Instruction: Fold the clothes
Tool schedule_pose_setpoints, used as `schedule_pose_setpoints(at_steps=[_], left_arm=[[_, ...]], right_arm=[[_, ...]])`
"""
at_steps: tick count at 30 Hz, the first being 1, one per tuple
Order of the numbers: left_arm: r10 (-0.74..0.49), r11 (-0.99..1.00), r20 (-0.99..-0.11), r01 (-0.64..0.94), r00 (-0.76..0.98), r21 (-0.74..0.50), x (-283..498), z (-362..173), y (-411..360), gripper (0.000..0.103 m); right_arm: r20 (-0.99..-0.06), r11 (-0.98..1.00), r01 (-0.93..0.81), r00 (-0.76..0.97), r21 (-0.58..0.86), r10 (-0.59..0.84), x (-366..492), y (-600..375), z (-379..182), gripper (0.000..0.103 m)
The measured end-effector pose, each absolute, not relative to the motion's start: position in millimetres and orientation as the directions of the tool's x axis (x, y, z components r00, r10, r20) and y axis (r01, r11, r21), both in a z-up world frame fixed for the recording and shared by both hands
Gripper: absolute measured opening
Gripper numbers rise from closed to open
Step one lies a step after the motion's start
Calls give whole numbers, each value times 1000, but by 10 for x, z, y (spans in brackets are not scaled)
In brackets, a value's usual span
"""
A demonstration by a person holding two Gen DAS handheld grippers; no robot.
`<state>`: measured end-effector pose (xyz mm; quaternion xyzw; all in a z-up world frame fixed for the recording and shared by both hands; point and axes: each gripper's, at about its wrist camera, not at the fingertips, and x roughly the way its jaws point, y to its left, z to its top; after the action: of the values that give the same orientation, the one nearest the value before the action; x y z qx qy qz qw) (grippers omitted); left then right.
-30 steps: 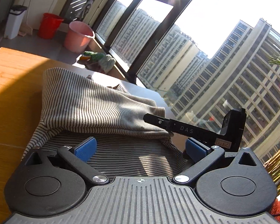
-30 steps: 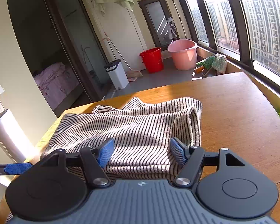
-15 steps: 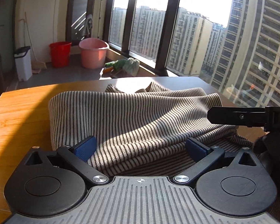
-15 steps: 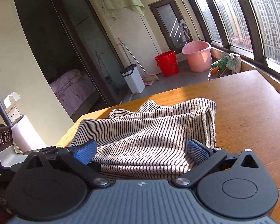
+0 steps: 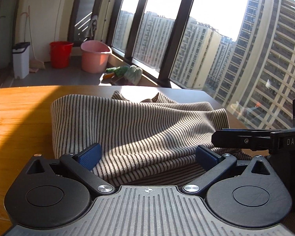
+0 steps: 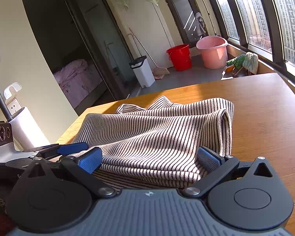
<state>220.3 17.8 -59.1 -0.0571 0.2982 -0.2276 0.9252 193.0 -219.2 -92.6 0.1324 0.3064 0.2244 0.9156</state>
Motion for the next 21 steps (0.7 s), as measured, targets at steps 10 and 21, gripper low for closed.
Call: schedule_pose_setpoints(at_steps=[10,21], left_arm=[[-469,883,-510,387,721,-264,2183,-589,228,103],[-524,845,-393,405,755,-349,2074,-560,401,103]], right_arm=[[-467,950,-282,828,130,310,1669,-2069,-624,96],[-559,988,-127,815,88,154,2091,-2229,-780,20]])
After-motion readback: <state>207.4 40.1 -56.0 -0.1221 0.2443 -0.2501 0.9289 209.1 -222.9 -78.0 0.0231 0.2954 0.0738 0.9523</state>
